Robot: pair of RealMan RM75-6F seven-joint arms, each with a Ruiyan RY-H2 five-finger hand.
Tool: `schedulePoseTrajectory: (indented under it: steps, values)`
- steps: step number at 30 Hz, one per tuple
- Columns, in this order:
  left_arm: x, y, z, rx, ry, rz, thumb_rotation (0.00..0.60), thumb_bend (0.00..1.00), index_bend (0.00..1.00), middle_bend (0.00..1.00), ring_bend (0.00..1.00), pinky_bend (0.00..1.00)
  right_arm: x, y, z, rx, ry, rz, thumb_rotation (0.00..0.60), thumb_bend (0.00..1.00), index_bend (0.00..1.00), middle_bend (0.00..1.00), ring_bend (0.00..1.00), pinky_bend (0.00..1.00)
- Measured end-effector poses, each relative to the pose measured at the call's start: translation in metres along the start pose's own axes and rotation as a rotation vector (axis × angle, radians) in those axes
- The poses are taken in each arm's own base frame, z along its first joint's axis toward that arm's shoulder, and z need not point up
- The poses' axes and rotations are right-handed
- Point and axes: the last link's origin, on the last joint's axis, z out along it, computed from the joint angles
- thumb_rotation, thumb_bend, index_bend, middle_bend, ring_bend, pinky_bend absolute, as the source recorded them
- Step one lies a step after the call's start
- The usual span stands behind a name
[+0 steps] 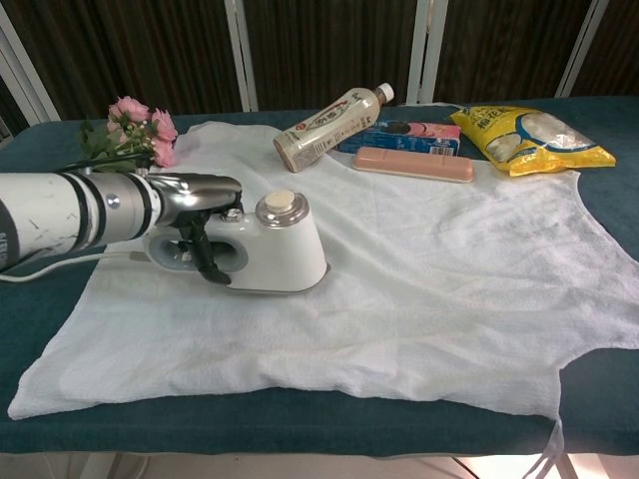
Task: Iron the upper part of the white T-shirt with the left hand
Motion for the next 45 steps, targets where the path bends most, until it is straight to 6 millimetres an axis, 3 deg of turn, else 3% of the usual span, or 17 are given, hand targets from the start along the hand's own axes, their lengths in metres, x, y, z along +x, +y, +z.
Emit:
schedulePoseTrajectory:
  steps: [9,19,27,32,36,45]
  values:
    - [-0.005,-0.002,0.034,0.094,0.08,0.035,0.6,0.46,1.0,0.79,0.79,0.67,0.003,0.003,-0.004,0.001,0.01,0.015,0.6,0.31,0.0,0.0,0.0,0.0]
    - [0.014,-0.034,0.067,0.271,0.155,0.024,0.6,0.46,1.0,0.79,0.79,0.67,0.005,0.007,-0.007,-0.005,0.016,0.025,0.6,0.31,0.0,0.0,0.0,0.0]
    - [0.02,-0.053,0.08,0.359,0.189,0.021,0.6,0.46,1.0,0.79,0.79,0.67,0.003,0.006,-0.006,0.001,0.006,0.021,0.6,0.31,0.0,0.0,0.0,0.0]
    - [0.015,-0.049,0.077,0.34,0.166,0.005,0.6,0.46,1.0,0.79,0.79,0.67,0.002,0.005,-0.005,0.003,0.005,0.018,0.6,0.31,0.0,0.0,0.0,0.0]
    - [0.009,-0.033,0.069,0.286,0.116,-0.026,0.6,0.46,1.0,0.79,0.79,0.67,0.001,0.004,-0.005,0.007,-0.002,0.016,0.6,0.31,0.0,0.0,0.0,0.0]
    - [-0.007,0.007,0.031,0.161,0.009,-0.02,0.6,0.46,1.0,0.79,0.79,0.67,0.002,0.003,-0.005,0.017,-0.007,0.017,0.6,0.31,0.0,0.0,0.0,0.0]
